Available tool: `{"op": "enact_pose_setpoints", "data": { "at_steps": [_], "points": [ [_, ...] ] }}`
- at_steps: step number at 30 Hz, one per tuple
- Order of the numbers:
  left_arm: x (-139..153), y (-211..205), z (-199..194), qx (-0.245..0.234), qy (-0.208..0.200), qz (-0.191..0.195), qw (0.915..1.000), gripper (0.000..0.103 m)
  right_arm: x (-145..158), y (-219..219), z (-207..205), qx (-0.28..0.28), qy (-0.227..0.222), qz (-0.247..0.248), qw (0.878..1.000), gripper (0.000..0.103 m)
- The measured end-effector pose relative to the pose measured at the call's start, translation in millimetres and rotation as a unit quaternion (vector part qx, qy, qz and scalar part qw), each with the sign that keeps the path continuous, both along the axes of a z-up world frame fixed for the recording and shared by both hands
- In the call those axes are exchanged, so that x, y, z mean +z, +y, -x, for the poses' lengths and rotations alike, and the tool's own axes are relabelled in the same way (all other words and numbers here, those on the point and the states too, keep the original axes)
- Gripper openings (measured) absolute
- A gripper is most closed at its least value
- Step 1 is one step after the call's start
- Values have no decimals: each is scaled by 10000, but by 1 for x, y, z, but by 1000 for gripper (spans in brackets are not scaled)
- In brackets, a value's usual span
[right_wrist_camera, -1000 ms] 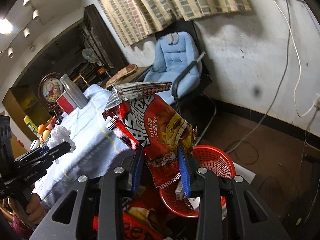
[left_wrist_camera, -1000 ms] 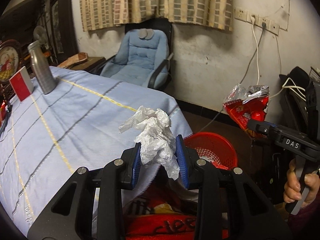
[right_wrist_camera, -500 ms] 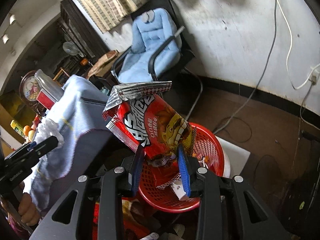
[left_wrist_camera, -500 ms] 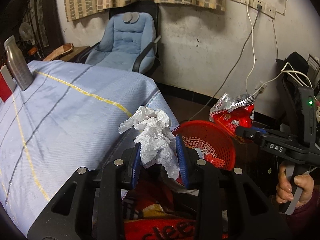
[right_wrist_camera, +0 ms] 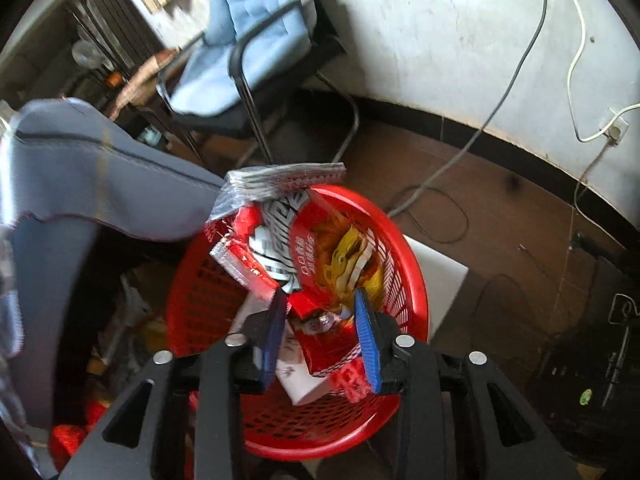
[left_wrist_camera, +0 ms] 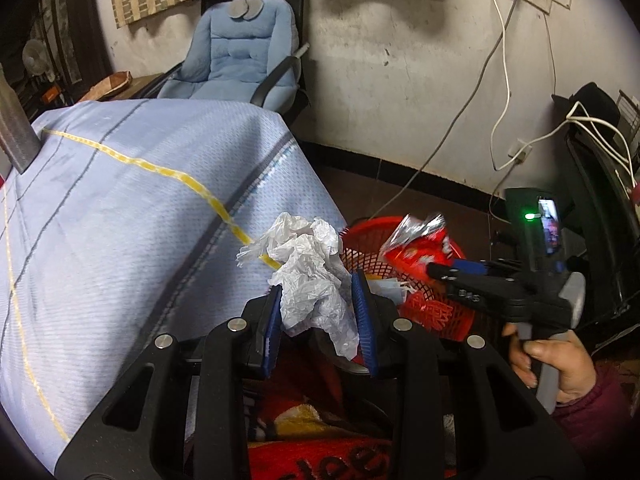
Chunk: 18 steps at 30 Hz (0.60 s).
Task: Collect trash
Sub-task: 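Carry the snack bag and tissue to the red basket and release both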
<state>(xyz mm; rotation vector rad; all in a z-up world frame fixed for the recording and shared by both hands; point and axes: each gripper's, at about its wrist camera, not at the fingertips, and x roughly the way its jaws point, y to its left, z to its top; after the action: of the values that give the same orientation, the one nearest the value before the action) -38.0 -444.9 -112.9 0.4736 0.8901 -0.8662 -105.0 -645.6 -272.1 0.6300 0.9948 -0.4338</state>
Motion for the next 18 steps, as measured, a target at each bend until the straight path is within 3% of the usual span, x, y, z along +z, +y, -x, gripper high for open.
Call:
{"op": "enact_pose_setpoints", "data": {
  "at_steps": [3, 12, 18],
  "points": [
    [-5, -4, 1, -39, 33, -63, 10000, 34, 2, 0, 0, -10, -91, -49, 9999, 56],
    [-6, -21, 13, -329, 41, -105, 9994, 34, 53, -23, 36, -396, -767, 217, 9960, 61],
    [-2, -43, 21, -616, 155, -34, 9980, 34, 68, -34, 58, -573, -996, 306, 9929, 64]
  ]
}}
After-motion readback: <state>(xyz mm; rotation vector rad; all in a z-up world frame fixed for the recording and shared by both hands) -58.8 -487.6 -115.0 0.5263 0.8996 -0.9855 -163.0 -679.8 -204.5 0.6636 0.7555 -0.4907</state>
